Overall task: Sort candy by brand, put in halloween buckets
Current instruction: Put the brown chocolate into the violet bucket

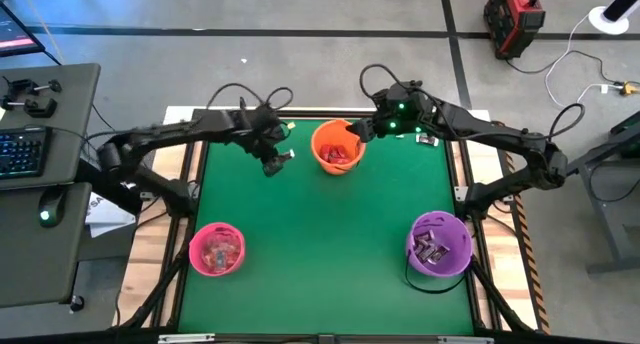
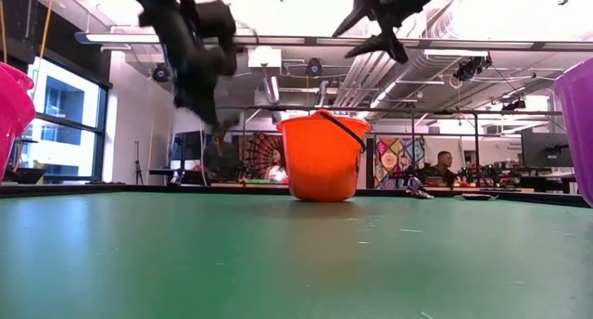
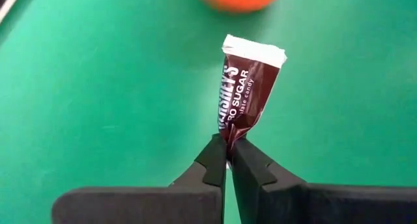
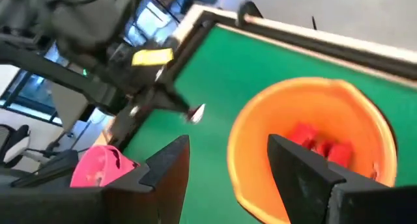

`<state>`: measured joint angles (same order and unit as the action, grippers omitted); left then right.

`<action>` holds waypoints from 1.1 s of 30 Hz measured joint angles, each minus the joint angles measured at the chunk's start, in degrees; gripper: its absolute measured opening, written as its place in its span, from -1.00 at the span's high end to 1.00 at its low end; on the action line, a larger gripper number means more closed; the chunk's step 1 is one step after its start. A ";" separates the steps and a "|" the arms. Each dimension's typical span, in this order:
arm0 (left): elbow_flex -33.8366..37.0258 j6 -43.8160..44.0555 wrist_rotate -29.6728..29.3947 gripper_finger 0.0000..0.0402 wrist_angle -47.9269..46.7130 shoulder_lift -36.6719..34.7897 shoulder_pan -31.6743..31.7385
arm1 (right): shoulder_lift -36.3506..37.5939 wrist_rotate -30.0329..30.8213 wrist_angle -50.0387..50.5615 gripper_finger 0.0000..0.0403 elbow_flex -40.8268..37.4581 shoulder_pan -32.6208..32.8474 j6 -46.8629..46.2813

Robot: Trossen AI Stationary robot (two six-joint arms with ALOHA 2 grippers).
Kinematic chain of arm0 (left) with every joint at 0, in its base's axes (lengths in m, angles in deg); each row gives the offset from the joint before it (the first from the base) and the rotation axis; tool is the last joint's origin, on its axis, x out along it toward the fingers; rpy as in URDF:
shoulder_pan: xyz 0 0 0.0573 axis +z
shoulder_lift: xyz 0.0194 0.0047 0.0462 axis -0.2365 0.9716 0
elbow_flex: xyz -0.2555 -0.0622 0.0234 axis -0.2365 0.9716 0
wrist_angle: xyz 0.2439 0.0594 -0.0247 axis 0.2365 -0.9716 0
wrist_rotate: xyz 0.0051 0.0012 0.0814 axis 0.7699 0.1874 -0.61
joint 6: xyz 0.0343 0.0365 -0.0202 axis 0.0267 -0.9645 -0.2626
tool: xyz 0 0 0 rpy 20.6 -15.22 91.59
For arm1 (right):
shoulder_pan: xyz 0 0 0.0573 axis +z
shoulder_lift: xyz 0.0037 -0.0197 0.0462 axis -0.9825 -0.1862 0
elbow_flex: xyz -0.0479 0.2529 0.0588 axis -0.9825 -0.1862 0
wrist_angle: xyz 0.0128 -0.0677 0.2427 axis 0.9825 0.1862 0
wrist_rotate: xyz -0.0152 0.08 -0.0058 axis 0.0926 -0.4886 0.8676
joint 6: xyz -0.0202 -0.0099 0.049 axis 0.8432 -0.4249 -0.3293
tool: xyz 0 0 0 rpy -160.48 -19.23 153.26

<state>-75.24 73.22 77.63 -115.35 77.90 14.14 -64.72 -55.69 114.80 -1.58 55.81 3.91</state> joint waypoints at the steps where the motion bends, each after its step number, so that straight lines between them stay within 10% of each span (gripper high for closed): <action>1: 0.00 0.90 0.99 0.99 -0.02 -1.90 -1.15 | 0.00 -0.04 0.04 0.01 0.70 0.00 0.70; 7: -0.07 8.18 1.55 1.00 1.58 -7.62 -13.07 | 0.78 -5.97 0.13 0.01 5.85 0.00 7.19; 15: -5.09 22.23 -2.29 1.00 16.00 3.41 -27.82 | 3.89 -8.32 4.98 0.01 11.97 0.00 14.25; 33: -50.47 6.71 -4.72 1.00 34.20 43.68 -35.50 | 6.03 -2.81 13.38 0.01 12.79 1.38 18.80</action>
<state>-125.72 79.92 72.91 -81.15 121.58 -21.36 -58.69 -58.50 128.17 11.21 57.19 22.71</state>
